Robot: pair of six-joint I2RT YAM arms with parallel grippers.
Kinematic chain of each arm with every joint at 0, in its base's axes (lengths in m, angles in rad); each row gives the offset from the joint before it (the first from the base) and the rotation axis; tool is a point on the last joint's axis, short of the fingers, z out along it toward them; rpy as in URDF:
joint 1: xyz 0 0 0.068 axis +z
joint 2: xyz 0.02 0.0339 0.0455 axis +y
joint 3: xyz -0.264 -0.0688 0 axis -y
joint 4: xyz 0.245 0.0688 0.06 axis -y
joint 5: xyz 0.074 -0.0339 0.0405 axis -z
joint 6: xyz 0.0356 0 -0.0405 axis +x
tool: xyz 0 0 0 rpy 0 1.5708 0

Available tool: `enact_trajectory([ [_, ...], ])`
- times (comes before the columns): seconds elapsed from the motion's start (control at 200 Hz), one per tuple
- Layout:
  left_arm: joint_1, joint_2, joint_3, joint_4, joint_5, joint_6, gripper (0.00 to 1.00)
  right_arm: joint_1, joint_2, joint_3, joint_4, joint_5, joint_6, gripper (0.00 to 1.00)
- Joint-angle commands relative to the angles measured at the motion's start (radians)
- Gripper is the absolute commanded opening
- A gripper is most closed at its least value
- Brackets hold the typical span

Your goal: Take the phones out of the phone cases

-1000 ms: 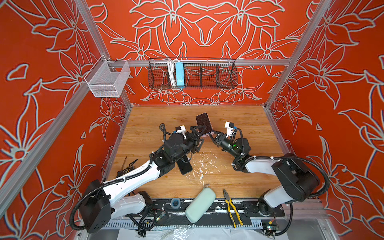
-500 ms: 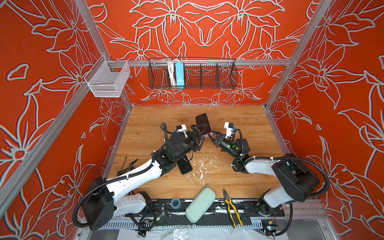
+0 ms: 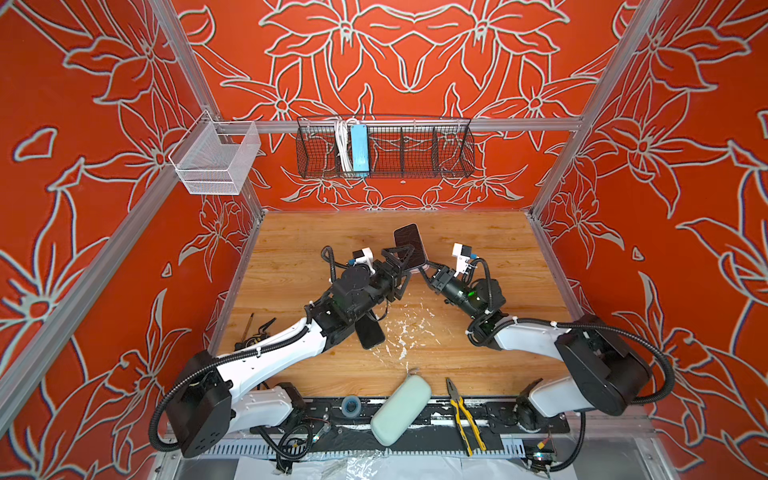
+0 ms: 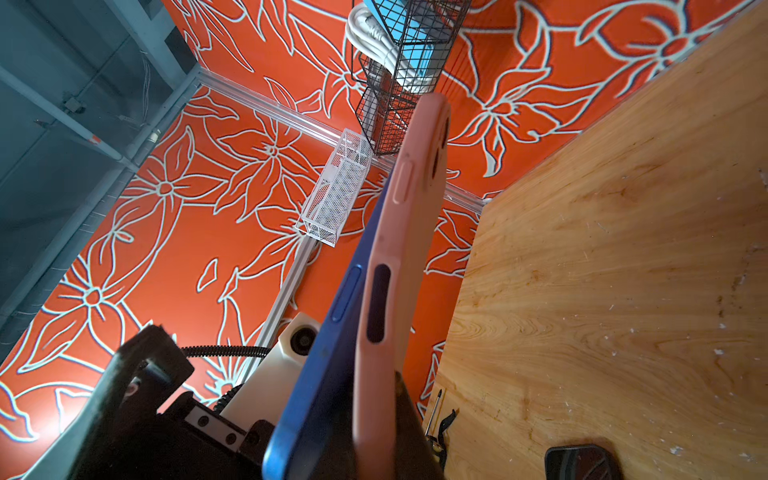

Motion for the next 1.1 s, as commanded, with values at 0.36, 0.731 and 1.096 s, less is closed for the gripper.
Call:
enact_trajectory([
  [0.36, -0.006, 0.029, 0.017, 0.022, -0.044, 0.016, 0.95, 0.032, 0.006, -0.010, 0.139, 0.009, 0.003, 0.01],
  [0.731, -0.006, 0.055, 0.034, 0.034, -0.070, 0.031, 0.79, 0.063, 0.027, -0.007, 0.147, 0.024, -0.011, 0.01],
  [1.096, -0.005, 0.069, 0.032, 0.037, -0.090, 0.049, 0.41, 0.066, 0.019, -0.020, 0.146, 0.033, -0.012, 0.01],
])
